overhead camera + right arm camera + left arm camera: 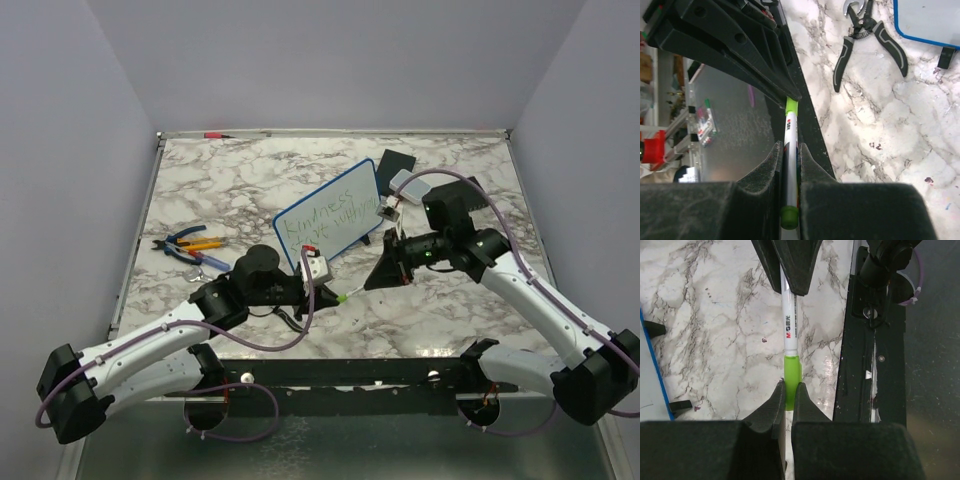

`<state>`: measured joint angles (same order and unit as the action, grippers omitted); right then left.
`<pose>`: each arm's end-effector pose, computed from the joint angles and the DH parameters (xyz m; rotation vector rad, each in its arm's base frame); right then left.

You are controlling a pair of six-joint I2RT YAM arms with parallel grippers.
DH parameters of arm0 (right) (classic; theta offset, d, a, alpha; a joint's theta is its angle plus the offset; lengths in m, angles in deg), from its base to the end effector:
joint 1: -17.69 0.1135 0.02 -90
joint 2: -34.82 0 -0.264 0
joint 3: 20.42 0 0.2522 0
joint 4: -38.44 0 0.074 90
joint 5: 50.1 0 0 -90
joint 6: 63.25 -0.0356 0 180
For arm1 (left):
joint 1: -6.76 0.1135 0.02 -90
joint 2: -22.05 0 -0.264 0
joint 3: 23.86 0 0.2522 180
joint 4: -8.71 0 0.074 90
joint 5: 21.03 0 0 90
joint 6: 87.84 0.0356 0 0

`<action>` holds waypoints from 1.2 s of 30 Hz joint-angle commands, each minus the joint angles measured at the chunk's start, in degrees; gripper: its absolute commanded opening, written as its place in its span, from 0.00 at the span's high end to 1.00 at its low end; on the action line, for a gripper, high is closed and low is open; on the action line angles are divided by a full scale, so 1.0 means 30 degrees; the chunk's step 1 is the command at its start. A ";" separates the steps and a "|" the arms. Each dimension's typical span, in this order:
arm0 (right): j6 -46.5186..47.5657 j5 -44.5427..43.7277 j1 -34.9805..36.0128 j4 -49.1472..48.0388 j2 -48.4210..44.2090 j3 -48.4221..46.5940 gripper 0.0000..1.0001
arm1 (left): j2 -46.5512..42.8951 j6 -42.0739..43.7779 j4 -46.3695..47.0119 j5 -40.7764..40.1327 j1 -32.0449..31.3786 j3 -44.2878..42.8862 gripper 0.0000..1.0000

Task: Write a sentence on the whiteboard
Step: Close the whiteboard marker at the center of the board.

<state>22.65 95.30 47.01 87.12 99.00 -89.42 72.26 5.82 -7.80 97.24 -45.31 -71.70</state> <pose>0.1812 0.1354 0.3071 -0.9891 2.1005 1.4168 0.1113 -0.1703 0.2718 1.2316 1.5724 -1.0276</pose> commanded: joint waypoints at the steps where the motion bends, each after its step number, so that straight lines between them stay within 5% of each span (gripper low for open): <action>1: -0.0750 -0.2253 0.1613 -0.0457 0.0216 0.0292 0.99 | 0.0320 -0.0857 0.1115 0.0240 0.0712 -0.1181 1.00; 9: -0.3216 -0.2766 0.3205 -0.4521 -0.0417 0.2007 0.99 | 0.0156 -0.1726 0.1677 0.0183 0.1254 -0.1111 1.00; 36: -0.6370 -0.2364 0.7616 -0.9905 0.2657 0.4345 0.99 | -0.2999 -0.2333 0.3800 -0.1521 0.1541 0.0226 1.00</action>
<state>7.60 82.27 64.43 60.82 104.68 -78.69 66.19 -0.06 -22.55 97.41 -41.55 -67.55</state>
